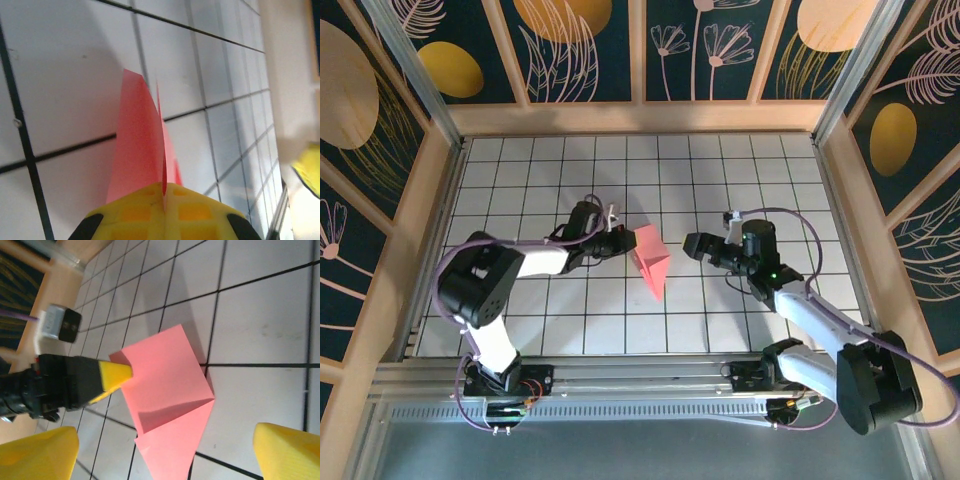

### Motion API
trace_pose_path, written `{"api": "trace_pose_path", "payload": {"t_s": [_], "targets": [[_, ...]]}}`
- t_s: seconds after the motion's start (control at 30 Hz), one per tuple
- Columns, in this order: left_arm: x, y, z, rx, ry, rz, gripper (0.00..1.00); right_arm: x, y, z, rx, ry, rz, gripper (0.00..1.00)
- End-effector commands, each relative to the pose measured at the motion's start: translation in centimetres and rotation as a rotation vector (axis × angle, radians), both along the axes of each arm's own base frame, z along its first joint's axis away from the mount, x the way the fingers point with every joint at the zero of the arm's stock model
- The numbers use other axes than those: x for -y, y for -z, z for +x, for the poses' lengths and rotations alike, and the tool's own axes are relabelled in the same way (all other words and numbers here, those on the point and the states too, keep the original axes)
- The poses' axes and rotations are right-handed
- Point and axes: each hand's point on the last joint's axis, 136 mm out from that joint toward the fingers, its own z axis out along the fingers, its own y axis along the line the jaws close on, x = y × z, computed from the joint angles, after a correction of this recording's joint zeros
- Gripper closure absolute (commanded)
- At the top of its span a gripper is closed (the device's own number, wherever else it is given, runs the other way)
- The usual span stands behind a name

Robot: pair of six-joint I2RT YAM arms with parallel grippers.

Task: Fold a paper plane with a square sheet of paper (fold left side to right side)
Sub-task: Pick up the paper from the center of the table, then place the paper at the center of the table.

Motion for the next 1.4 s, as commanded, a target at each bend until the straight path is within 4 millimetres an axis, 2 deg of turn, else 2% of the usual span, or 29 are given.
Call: {"api": "trace_pose_path", "payload": {"t_s": [0.0, 0.17, 0.3, 0.47, 0.63, 0.8, 0.93, 1.03, 1.17, 1.37], "targets": [[-0.6, -3.9, -1.7, 0.195, 0.106, -0.049, 1.0, -2.2, 0.3, -1.3, 0.04, -0.177, 0.026, 0.06], [-1.6, -6.0, -5.1, 0.3, 0.209, -0.116, 1.0, -4.5, 0.6, -2.0, 0.103, -0.297, 0.077, 0.01], [-1.9, -6.6, -6.5, 0.337, 0.252, -0.148, 1.0, -6.8, 1.2, -3.0, 0.122, -0.409, 0.119, 0.02], [-1.8, -6.6, -7.0, 0.342, 0.283, -0.166, 1.0, -9.1, 2.8, -3.7, 0.11, -0.517, 0.155, 0.06], [-2.0, -5.6, -6.5, 0.323, 0.267, -0.135, 1.0, -10.9, 3.7, -4.0, 0.089, -0.586, 0.173, 0.12], [-2.5, -3.9, -5.5, 0.284, 0.214, -0.068, 1.0, -11.2, 3.8, -4.3, 0.07, -0.614, 0.179, 0.3], [-2.8, -2.9, -5.1, 0.261, 0.199, -0.035, 1.0, -10.2, 3.4, -3.7, 0.08, -0.581, 0.159, 0.37], [-2.7, -2.6, -5.1, 0.253, 0.201, -0.032, 1.0, -10.0, 3.1, -3.1, 0.088, -0.572, 0.144, 0.4], [-2.5, -2.5, -5.2, 0.254, 0.217, -0.042, 1.0, -10.6, 2.6, -2.1, 0.093, -0.588, 0.138, 0.46], [-2.6, -2.4, -4.9, 0.262, 0.209, -0.026, 1.0, -11.1, 3.1, -0.1, 0.084, -0.556, 0.106, 0.61]]}}
